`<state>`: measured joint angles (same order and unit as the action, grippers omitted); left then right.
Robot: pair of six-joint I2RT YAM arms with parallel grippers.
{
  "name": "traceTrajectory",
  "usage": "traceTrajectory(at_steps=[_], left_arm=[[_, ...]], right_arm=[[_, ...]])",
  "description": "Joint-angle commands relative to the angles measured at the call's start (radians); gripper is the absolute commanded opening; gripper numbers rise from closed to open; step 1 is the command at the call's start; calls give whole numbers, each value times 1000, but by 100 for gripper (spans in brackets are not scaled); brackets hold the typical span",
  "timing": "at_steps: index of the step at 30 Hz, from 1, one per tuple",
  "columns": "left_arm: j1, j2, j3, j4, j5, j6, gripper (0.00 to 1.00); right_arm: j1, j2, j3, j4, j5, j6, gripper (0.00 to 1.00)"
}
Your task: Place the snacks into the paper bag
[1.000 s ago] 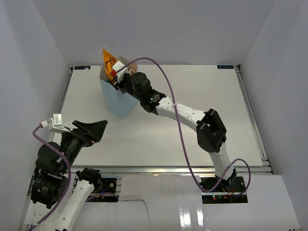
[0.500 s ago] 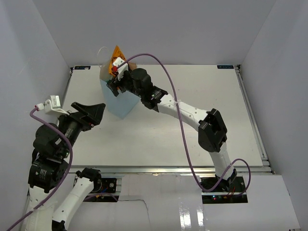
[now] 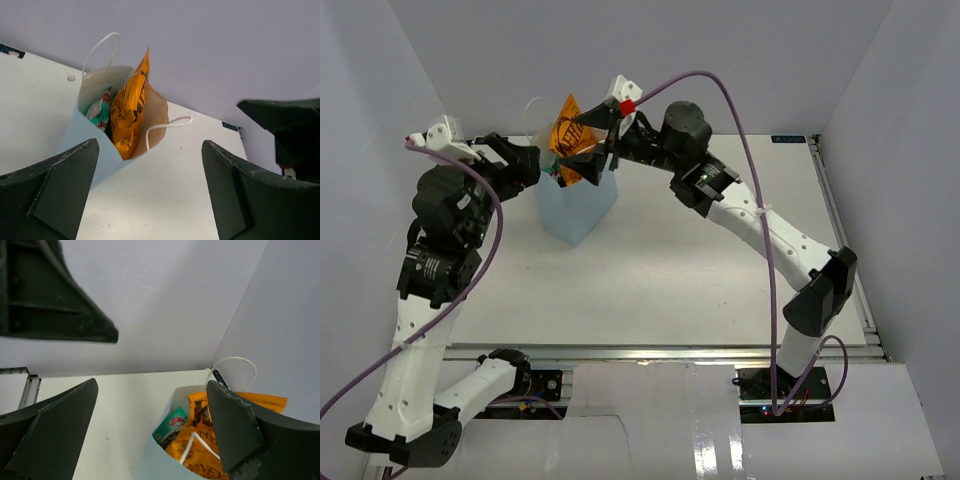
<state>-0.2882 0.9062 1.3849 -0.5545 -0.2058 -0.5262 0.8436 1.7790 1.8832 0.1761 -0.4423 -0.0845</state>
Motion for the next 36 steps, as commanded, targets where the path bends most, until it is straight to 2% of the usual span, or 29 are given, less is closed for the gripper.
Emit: traceTrajectory(at_steps=[1,10,12,13,19,23,24,32,36], left_arm=[[0,81,98,53,-26,66,93],[0,433,311,50,126,141,91],[1,523,388,2,111,149,89],[1,551,410,-21,102,156,84],[3,721,541,-102,71,196,78],[3,741,542,-140,74,200,60],[3,737,528,-143,68,200,59],[6,698,407,-142,57,229,60],[20,698,373,-142,80,235,65]], right_arm=[[-80,-75,-82,3,-179,40,95],[-303,-285,-401,-36,-248,32,96],[-363,-331,-478,-36,-254,40,96],[-380,-343,-499,-38,-257,46,96],[-485,-429,-616,-35,-271,68,98],[-532,-449,-647,-33,-273,72,98],[-538,-449,-651,-32,-273,77,98],[-558,-441,-670,-21,-286,77,98],[-558,-438,-676,-12,-282,107,98]])
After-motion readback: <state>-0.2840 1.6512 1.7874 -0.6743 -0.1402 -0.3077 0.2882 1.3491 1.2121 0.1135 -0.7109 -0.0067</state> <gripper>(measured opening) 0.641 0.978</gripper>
